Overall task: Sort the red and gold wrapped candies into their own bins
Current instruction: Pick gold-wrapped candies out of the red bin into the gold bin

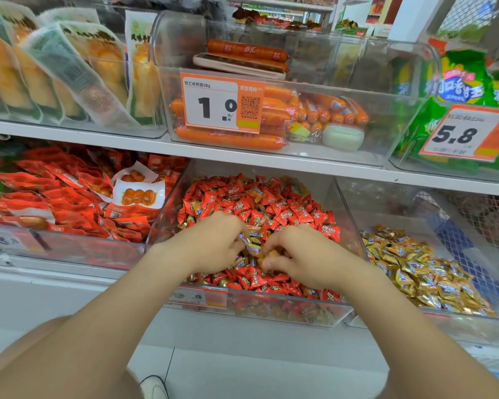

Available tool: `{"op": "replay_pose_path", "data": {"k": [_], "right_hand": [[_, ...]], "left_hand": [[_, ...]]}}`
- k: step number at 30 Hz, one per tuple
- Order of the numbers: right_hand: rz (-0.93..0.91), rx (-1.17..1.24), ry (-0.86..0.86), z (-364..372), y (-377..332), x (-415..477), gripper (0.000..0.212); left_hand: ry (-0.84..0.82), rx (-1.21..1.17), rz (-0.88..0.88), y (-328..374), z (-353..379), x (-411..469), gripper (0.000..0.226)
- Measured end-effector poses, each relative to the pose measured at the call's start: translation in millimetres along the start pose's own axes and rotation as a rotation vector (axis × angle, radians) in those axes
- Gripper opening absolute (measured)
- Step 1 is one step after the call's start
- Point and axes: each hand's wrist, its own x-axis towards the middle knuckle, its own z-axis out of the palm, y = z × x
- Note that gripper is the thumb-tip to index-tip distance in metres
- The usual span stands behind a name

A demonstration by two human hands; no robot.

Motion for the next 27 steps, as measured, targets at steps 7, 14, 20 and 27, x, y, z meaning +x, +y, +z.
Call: {"op": "replay_pose_path", "data": {"k": [7,14,20,27], "right_hand": [[0.238,0.814,0.172,-14,-5,-5,0.018],[0.552,1.068,0.152,-12,-17,9,0.025],[0.365,0.729,0.218,-7,-17,14,0.035],[0.231,0.275,0.221,9,-23,24,0.028]], "left_hand": [[0.1,-0.244,-0.068,-3,-21,-14,0.025],[0.178,-0.175,-0.086,-7,-16,-12,0.046],[0.014,-0.24,-0.101,-8,-16,-13,0.034],[0.036,-0.077,-0.019,-5,-16,-16,0.005]]}}
